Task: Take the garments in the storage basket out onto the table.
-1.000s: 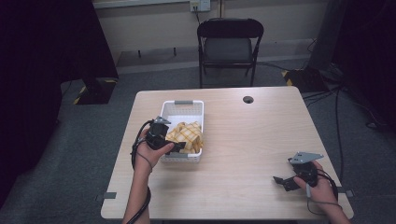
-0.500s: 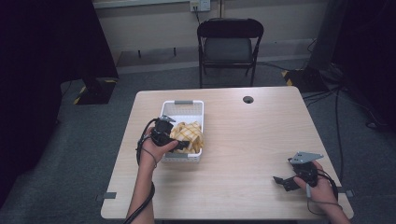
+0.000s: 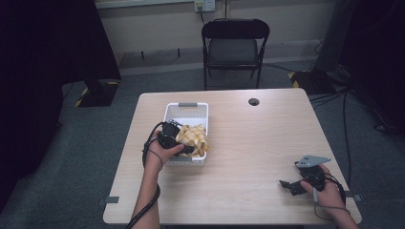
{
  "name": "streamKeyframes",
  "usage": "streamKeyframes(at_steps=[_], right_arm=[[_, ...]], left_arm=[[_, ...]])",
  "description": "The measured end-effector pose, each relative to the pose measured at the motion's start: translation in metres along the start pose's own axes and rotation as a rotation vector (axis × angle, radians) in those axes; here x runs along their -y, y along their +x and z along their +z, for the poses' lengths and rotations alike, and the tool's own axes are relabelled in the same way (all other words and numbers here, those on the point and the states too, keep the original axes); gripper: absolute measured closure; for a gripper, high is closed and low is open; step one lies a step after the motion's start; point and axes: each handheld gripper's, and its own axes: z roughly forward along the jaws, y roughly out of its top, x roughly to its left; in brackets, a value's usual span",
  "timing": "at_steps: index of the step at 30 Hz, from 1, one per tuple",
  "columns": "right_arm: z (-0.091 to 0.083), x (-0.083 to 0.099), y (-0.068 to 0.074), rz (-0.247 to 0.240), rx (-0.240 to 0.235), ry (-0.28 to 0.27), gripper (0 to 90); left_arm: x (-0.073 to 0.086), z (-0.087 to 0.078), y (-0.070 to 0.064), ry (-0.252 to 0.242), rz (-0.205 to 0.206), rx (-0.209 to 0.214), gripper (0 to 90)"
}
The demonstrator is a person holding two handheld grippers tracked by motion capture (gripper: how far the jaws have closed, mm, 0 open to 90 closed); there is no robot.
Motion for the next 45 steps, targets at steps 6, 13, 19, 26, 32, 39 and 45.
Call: streamKeyframes(at_steps=[6,13,19,26,32,39,45], right_arm=[[0.0,0.0,0.0,0.0,0.0,0.0,0.0],[0.0,0.0,0.0,0.0,0.0,0.0,0.0],[0.0,0.0,0.0,0.0,0.0,0.0,0.0],[0.0,0.0,0.0,0.0,0.0,0.0,0.0],[0.0,0.0,0.0,0.0,0.0,0.0,0.0],[0.0,0.0,0.0,0.0,0.0,0.0,0.0],[0.0,0.0,0.0,0.0,0.0,0.0,0.0]], left_arm=[[-0.004,0.008,0.0,0.023,-0.003,0.005,4.3],[-0.006,0.018,-0.001,0.067,0.007,-0.011,4.2],[-0.007,0.026,-0.003,0.112,0.019,-0.045,4.3],[-0.008,0.032,-0.004,0.132,0.014,-0.078,5.7],[-0.01,0.032,-0.006,0.163,0.006,-0.088,8.5],[-0.008,0.029,-0.006,0.173,0.055,-0.15,38.7],[-0.003,0.025,-0.004,0.137,0.027,-0.157,53.0]])
